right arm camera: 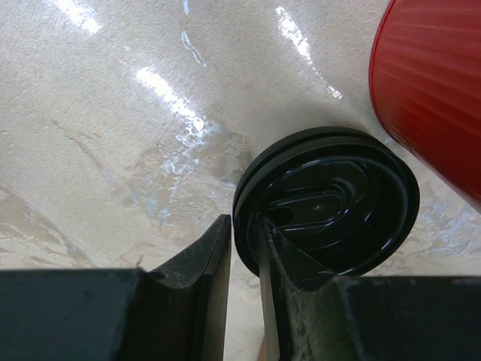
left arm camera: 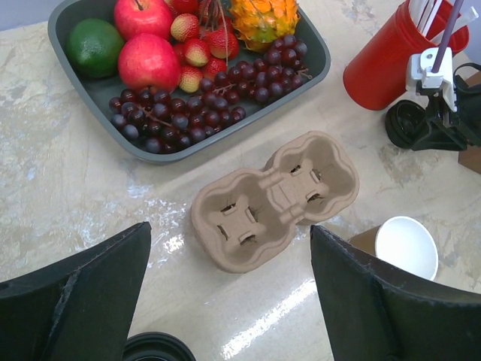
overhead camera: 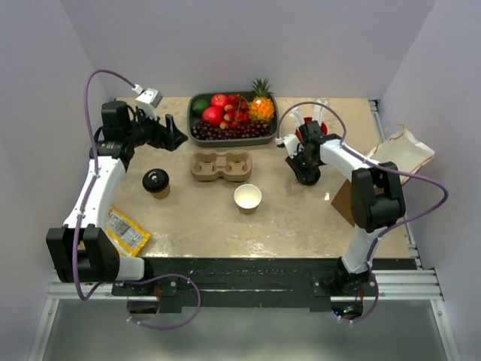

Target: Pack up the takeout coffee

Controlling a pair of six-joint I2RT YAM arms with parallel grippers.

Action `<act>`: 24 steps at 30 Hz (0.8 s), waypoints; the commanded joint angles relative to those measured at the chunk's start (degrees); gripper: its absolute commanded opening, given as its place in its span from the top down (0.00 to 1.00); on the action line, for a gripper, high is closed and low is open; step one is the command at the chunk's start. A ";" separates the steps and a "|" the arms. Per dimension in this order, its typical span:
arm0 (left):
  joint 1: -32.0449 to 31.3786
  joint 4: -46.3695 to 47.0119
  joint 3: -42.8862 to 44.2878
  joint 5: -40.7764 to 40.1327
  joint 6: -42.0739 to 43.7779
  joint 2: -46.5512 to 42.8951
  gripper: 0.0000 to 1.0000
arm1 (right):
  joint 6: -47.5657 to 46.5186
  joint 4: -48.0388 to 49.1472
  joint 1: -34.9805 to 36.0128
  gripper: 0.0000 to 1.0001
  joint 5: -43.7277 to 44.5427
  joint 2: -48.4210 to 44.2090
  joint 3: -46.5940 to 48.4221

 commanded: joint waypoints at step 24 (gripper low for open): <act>-1.30 3.12 -0.59 6.29 -1.24 -0.15 0.09 | -1.73 -6.38 -5.44 0.91 -17.50 -6.78 5.61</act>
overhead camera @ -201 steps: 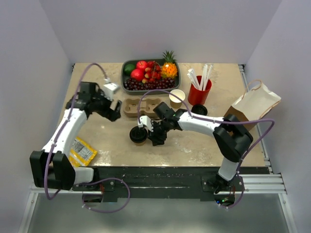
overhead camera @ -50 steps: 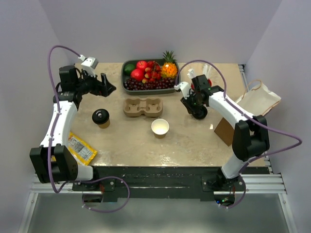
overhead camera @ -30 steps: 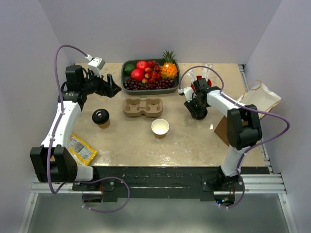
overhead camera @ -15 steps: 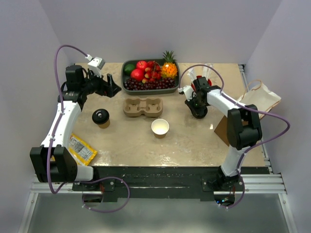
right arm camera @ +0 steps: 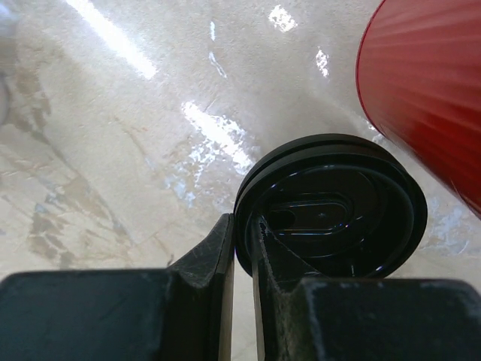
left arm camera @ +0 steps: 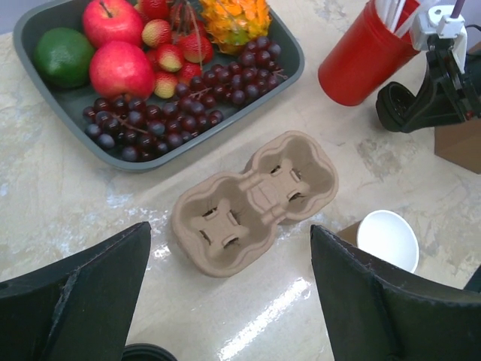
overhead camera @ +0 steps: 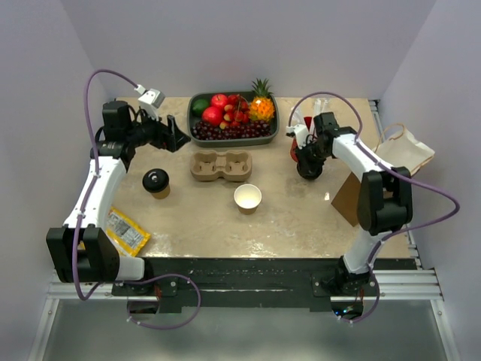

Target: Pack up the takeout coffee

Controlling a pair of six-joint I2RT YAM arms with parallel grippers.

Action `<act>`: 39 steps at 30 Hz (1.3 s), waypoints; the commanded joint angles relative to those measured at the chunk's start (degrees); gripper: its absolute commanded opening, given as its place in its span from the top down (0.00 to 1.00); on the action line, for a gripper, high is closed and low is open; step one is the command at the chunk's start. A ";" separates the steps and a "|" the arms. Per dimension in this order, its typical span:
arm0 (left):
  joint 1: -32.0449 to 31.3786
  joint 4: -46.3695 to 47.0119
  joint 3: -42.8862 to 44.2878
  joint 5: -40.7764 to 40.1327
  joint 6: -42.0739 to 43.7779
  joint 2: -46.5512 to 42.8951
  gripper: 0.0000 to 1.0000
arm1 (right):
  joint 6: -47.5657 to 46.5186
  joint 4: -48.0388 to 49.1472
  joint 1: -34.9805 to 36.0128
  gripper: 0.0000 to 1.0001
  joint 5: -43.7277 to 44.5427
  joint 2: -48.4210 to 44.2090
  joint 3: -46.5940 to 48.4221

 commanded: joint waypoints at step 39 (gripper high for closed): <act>-30.68 29.25 16.96 12.79 -27.54 36.76 0.04 | 3.86 4.88 -2.09 0.92 -31.30 -13.13 -1.67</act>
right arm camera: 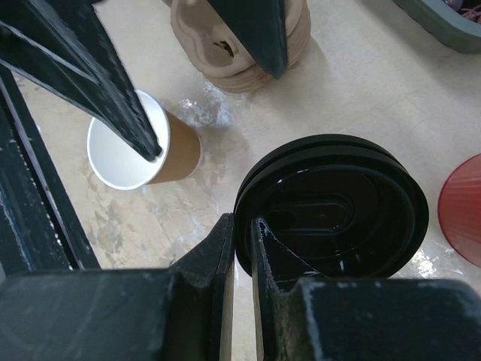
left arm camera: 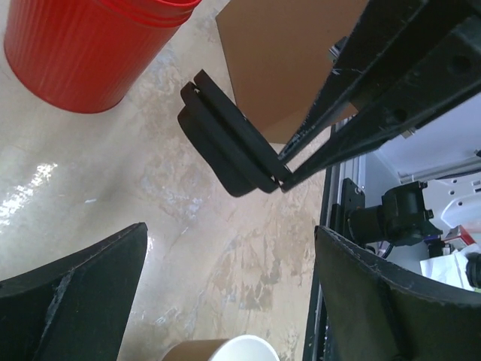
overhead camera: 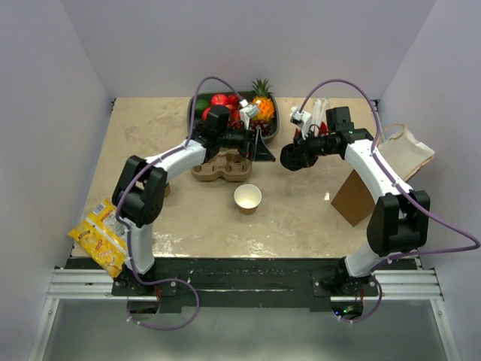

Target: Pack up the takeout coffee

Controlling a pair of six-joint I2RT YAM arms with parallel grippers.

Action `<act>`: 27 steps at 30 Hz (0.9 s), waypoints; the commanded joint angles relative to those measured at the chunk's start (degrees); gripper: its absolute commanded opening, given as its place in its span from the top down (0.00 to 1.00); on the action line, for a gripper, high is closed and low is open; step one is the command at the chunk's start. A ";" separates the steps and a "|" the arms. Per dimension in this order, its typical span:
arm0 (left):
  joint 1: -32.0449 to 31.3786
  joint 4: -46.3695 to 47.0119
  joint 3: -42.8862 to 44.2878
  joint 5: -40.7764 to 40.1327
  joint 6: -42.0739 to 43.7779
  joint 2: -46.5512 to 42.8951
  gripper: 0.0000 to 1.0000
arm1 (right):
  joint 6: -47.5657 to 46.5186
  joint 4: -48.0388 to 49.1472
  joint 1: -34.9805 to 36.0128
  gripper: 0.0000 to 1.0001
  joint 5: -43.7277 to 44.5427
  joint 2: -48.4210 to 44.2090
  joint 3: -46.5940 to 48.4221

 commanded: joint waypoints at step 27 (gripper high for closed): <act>-2.01 5.39 8.73 -0.07 -6.10 11.46 0.07 | 5.11 2.73 1.37 0.94 -2.05 -0.67 2.32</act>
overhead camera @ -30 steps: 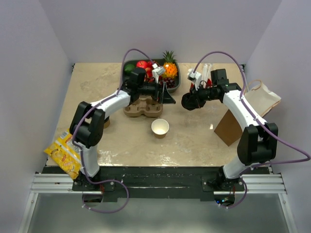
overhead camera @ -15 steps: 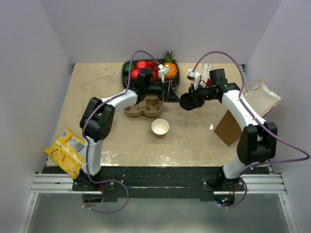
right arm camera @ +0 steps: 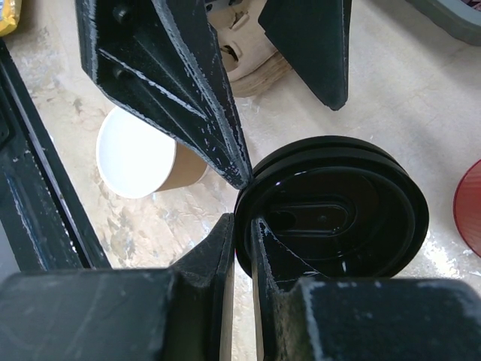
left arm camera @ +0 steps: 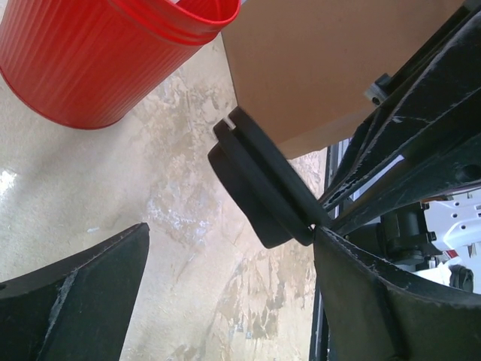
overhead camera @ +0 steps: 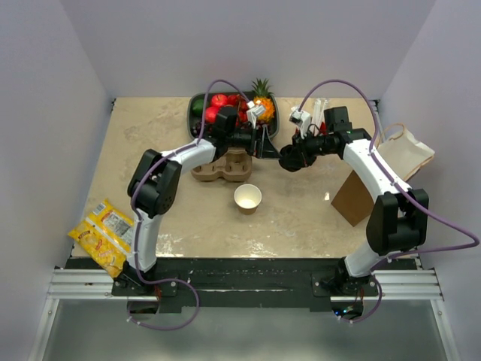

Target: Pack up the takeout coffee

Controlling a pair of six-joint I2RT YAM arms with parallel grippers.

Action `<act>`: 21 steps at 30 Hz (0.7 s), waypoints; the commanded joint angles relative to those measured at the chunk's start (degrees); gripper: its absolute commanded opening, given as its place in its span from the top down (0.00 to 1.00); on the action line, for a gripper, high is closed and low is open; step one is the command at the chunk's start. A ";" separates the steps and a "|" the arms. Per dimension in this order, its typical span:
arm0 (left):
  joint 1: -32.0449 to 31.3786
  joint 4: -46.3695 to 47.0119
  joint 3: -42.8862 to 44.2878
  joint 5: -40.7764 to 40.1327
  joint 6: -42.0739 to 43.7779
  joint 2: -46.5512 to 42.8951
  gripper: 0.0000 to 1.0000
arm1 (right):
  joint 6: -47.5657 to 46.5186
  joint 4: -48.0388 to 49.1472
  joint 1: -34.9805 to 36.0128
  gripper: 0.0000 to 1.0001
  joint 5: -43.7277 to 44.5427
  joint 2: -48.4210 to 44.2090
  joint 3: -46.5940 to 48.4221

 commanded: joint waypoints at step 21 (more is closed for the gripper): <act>2.37 -3.97 5.87 -2.02 13.20 -6.98 0.08 | -1.05 -1.83 0.15 0.94 -1.97 -2.01 4.50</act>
